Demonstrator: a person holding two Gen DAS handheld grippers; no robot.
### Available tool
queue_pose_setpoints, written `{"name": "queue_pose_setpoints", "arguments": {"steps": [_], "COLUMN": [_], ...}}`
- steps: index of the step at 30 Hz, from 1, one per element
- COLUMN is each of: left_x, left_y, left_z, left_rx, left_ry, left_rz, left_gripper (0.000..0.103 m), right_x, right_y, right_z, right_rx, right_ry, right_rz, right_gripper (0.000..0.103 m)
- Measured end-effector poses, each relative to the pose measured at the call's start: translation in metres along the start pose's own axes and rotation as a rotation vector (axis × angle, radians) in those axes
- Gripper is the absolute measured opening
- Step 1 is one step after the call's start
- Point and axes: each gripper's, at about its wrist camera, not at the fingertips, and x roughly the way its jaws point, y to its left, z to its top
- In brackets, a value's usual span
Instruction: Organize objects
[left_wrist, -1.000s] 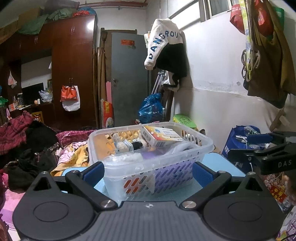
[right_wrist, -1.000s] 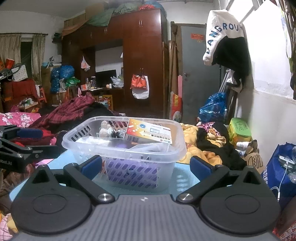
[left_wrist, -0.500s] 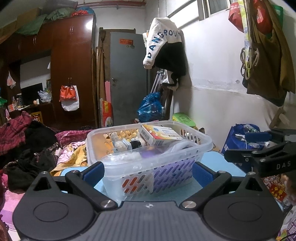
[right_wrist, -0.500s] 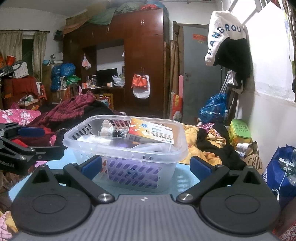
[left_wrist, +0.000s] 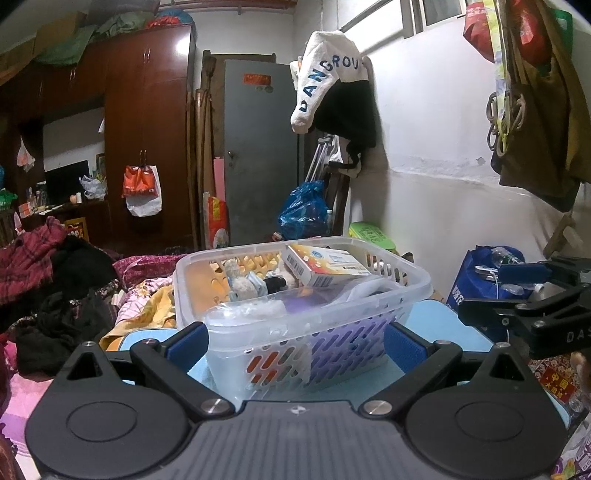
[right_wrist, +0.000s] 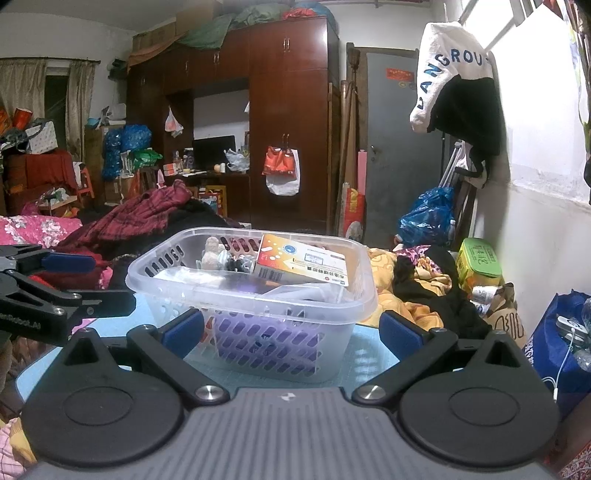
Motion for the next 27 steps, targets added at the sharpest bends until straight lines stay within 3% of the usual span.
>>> {"name": "queue_pose_setpoints", "arguments": {"steps": [27], "left_x": [0.005], "left_y": [-0.012], "left_z": [0.003], "left_rx": [0.022], "left_ry": [-0.031], "left_rz": [0.047], "left_gripper": [0.102], "right_x": [0.001], "right_y": [0.004], "right_z": [-0.002], "right_rx": [-0.004], "right_ry": [-0.001], "right_rz": [0.014], "right_gripper": [0.103]}}
